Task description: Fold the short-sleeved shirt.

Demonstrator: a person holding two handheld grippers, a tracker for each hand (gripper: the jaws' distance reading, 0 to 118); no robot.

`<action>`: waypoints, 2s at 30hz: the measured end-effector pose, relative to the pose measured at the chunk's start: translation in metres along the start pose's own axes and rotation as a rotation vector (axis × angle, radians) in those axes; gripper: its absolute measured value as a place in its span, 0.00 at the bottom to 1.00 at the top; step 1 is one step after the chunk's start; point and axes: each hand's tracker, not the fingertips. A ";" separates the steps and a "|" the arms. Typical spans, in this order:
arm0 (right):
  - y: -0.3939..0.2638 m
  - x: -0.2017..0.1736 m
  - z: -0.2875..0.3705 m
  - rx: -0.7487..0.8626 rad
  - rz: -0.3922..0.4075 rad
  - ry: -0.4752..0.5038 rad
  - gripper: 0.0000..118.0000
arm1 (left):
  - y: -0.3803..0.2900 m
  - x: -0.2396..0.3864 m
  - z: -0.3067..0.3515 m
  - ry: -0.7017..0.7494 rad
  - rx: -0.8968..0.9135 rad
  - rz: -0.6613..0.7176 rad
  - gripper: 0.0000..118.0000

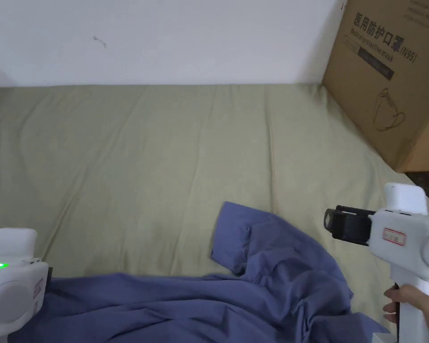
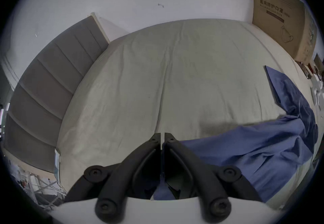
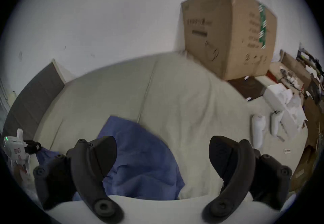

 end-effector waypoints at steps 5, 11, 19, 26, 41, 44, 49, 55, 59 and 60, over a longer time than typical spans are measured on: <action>-0.003 -0.013 -0.082 -0.213 0.162 -0.016 0.90 | -0.001 -0.005 -0.001 -0.012 -0.020 0.036 0.01; -0.005 -0.022 -0.140 -0.344 0.177 -0.029 0.77 | -0.001 -0.009 -0.007 -0.032 -0.031 0.085 0.01; -0.005 -0.048 -0.139 -0.324 0.299 -0.061 0.03 | -0.001 -0.010 -0.007 -0.030 -0.044 0.074 0.01; 0.018 -0.042 -0.108 -0.297 0.247 -0.067 0.01 | 0.012 -0.018 0.023 -0.044 -0.002 0.092 0.01; 0.158 -0.003 0.117 0.163 0.047 -0.014 0.01 | 0.107 -0.049 0.171 -0.044 0.349 0.136 0.01; 0.190 -0.006 0.149 0.238 0.033 0.006 0.01 | 0.140 -0.057 0.204 -0.008 0.428 0.128 0.01; 0.250 -0.020 0.181 0.330 0.007 -0.002 0.01 | 0.201 -0.073 0.248 -0.011 0.537 0.179 0.01; 0.341 -0.042 0.202 0.415 -0.016 0.013 0.01 | 0.285 -0.085 0.277 0.027 0.640 0.173 0.01; 0.401 -0.061 0.218 0.484 0.007 -0.003 0.01 | 0.337 -0.097 0.289 0.038 0.699 0.200 0.01; 0.410 -0.064 0.223 0.489 0.006 -0.006 0.01 | 0.348 -0.100 0.290 0.044 0.709 0.199 0.01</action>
